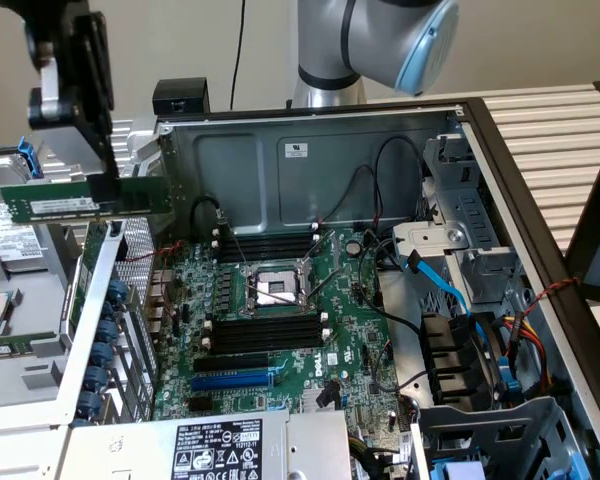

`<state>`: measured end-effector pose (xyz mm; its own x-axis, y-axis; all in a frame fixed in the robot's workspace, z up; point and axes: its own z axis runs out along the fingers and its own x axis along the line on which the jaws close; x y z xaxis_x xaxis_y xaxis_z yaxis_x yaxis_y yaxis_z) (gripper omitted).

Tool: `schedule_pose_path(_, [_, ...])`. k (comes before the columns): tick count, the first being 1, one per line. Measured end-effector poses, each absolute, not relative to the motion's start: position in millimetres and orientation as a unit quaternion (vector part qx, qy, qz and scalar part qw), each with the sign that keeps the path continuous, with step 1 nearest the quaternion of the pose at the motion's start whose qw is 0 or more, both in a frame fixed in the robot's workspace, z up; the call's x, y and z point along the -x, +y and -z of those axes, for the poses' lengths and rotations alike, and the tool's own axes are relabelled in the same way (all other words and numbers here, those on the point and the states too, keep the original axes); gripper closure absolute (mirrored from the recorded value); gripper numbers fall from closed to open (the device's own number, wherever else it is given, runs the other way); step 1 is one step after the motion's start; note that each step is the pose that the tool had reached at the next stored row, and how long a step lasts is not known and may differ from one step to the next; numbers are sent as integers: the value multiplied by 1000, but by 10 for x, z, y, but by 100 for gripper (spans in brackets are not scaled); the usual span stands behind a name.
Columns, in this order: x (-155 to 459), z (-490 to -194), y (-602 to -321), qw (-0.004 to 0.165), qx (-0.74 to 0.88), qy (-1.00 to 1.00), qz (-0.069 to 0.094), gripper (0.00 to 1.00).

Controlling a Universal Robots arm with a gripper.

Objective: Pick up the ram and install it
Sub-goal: 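Pick up the ram and move it above insertion slot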

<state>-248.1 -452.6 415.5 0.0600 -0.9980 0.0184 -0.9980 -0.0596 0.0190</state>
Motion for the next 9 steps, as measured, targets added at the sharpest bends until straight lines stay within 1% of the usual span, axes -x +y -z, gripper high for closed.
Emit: schedule_pose_path(9, [2072,-4091,-4510,12,-728,-686,1,87])
